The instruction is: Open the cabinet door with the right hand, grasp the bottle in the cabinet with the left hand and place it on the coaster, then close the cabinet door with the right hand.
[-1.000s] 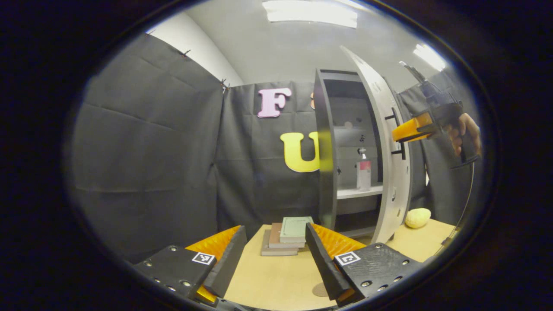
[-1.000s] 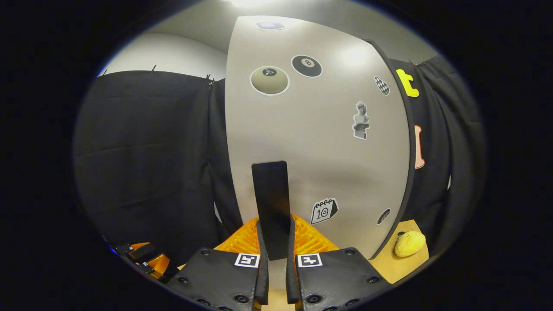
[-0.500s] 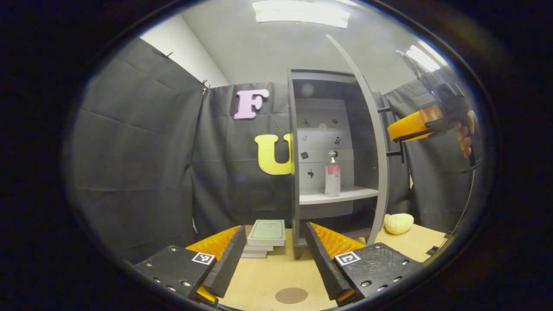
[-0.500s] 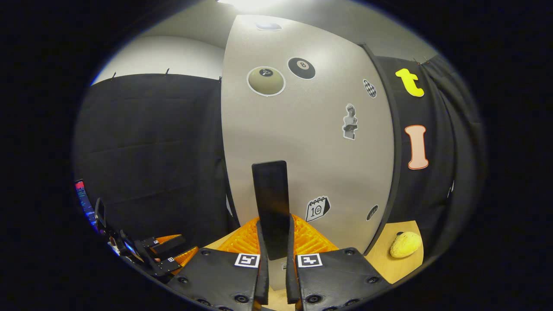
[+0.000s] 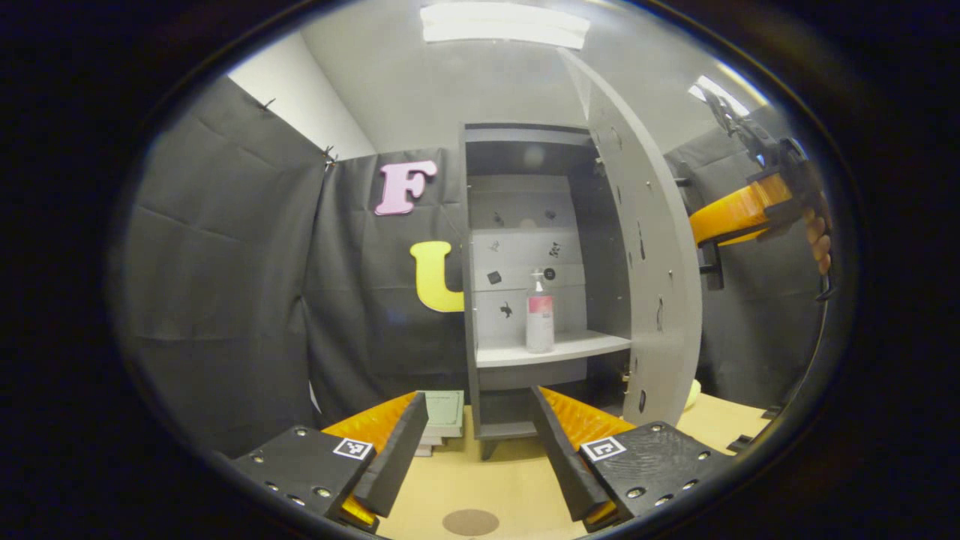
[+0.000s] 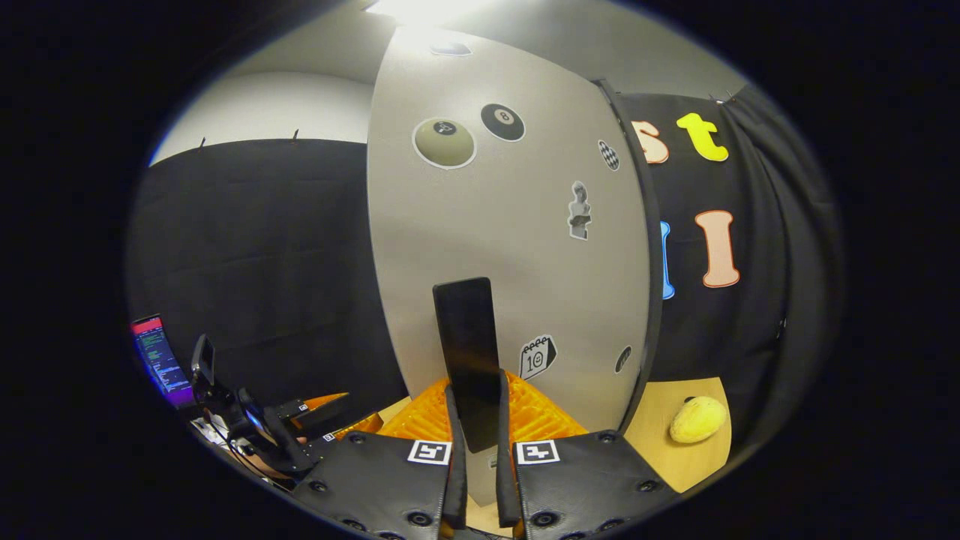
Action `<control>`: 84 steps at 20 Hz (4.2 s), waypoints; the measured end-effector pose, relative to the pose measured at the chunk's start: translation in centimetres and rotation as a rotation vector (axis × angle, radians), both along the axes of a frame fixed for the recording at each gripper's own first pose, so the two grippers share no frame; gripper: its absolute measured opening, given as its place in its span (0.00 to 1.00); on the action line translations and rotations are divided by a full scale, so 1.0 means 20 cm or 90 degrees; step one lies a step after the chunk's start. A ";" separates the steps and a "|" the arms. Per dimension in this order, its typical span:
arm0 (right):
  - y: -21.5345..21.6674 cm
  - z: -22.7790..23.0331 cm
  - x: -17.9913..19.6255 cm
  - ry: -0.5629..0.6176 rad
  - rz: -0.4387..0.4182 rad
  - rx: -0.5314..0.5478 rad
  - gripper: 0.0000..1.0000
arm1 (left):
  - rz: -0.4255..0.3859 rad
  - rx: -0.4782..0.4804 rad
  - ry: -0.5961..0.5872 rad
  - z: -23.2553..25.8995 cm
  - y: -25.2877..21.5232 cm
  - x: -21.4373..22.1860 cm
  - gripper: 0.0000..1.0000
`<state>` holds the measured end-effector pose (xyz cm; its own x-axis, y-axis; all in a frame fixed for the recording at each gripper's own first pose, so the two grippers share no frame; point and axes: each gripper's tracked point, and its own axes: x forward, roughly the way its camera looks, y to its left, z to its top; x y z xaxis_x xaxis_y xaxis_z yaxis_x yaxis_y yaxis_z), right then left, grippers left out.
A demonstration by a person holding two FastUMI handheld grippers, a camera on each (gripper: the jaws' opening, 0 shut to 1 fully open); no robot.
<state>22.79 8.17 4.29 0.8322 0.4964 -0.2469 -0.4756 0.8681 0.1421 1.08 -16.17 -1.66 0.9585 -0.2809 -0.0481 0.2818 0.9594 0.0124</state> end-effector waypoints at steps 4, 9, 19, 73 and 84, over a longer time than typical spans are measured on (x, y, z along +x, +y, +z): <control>-0.07 0.00 -0.03 -0.008 -0.015 -0.006 0.17 | -0.015 0.000 -0.002 0.00 -0.12 -0.01 0.82; -0.19 0.04 -0.08 -0.009 -0.042 0.012 0.17 | -0.034 -0.002 -0.004 0.02 -0.28 -0.03 0.82; -0.49 0.06 -0.08 -0.025 -0.111 0.030 0.13 | -0.053 -0.002 -0.018 0.05 -0.53 -0.08 0.82; -1.39 -0.38 0.08 -0.004 -0.552 -0.138 0.99 | -0.174 -0.005 0.035 -0.01 -1.05 1.59 0.82; -1.41 -0.42 0.07 0.007 -0.569 -0.145 0.99 | -0.175 0.014 0.041 -0.11 -1.10 1.75 0.80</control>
